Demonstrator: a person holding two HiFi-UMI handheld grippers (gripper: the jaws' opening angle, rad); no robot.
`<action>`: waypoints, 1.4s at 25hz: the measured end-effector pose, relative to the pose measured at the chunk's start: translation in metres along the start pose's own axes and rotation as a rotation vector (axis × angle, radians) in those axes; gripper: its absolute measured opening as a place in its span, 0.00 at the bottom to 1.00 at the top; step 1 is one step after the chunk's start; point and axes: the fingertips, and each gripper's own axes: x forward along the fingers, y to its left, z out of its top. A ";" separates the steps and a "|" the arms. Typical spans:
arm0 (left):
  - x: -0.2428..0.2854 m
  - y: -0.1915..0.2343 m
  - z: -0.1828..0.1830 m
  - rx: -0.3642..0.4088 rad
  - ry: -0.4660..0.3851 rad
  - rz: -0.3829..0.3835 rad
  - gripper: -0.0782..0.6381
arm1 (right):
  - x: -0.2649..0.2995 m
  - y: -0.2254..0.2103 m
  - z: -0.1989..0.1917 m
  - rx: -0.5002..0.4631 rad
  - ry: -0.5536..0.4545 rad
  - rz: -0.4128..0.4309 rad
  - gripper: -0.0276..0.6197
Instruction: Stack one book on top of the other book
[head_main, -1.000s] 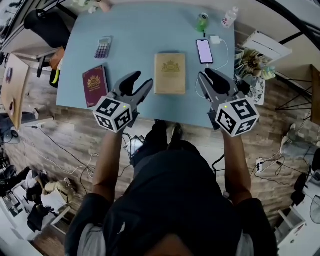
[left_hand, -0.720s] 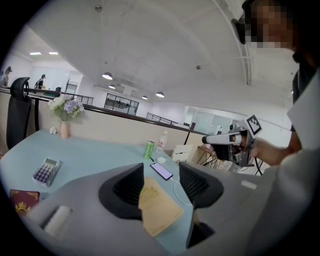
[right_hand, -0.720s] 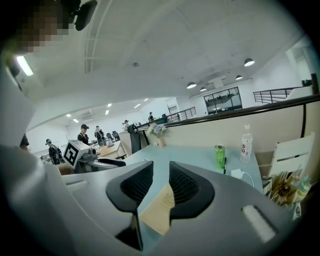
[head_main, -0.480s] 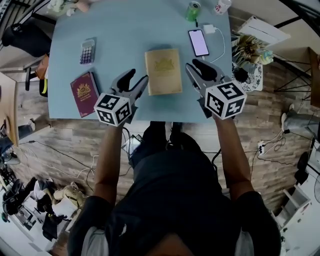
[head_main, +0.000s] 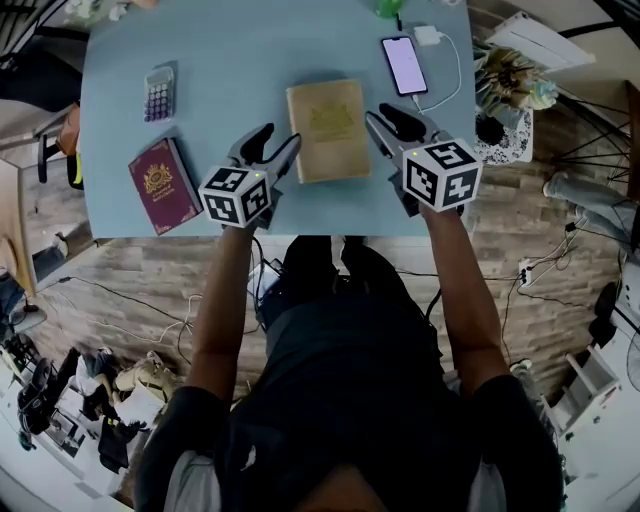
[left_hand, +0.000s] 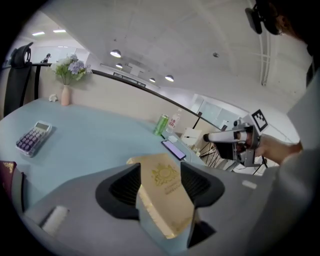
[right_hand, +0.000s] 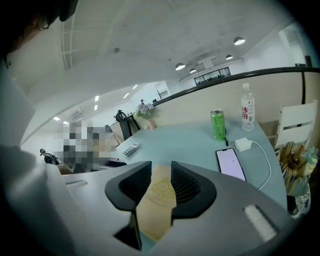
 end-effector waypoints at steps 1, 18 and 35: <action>0.004 0.003 -0.003 -0.007 0.007 0.001 0.49 | 0.004 -0.003 -0.004 0.007 0.010 -0.004 0.20; 0.049 0.029 -0.059 -0.090 0.117 0.001 0.51 | 0.059 -0.045 -0.096 0.122 0.214 -0.058 0.25; 0.066 0.023 -0.084 -0.194 0.129 -0.041 0.51 | 0.079 -0.044 -0.121 0.221 0.214 -0.027 0.26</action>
